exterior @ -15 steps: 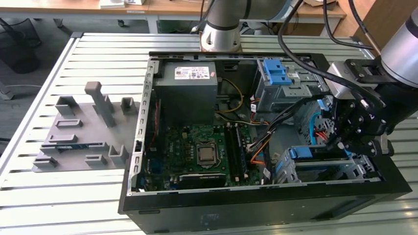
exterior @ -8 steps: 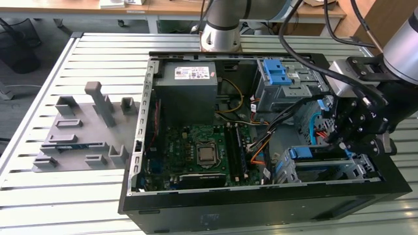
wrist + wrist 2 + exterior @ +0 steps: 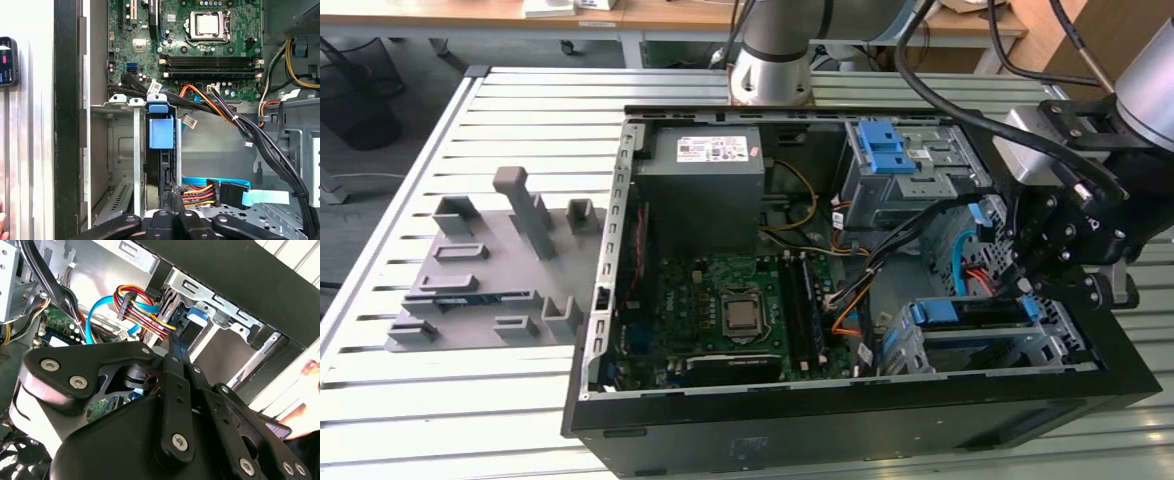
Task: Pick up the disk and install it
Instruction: 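Insert the first disk wire, then insert the second disk wire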
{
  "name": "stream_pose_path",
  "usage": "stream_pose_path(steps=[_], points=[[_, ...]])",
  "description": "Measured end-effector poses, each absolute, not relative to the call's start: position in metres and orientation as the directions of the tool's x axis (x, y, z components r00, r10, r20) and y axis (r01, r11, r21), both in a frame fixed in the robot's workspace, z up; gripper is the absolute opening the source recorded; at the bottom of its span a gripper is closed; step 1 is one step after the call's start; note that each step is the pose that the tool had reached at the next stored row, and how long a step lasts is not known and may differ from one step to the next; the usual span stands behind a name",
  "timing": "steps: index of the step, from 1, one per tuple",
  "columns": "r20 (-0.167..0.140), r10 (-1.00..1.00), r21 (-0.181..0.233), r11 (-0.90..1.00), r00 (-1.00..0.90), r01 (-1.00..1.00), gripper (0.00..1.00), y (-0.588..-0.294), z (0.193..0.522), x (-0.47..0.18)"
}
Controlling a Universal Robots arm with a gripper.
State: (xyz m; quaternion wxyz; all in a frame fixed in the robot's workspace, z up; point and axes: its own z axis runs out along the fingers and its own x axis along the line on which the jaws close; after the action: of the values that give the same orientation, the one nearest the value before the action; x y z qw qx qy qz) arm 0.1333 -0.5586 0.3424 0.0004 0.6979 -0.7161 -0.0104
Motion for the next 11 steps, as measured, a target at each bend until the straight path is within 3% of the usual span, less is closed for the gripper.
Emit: stream_pose_path(steps=[11], points=[[-0.014, -1.000, 0.015, 0.025, -0.026, -1.000, 0.11, -0.5586, 0.3428, 0.1333]])
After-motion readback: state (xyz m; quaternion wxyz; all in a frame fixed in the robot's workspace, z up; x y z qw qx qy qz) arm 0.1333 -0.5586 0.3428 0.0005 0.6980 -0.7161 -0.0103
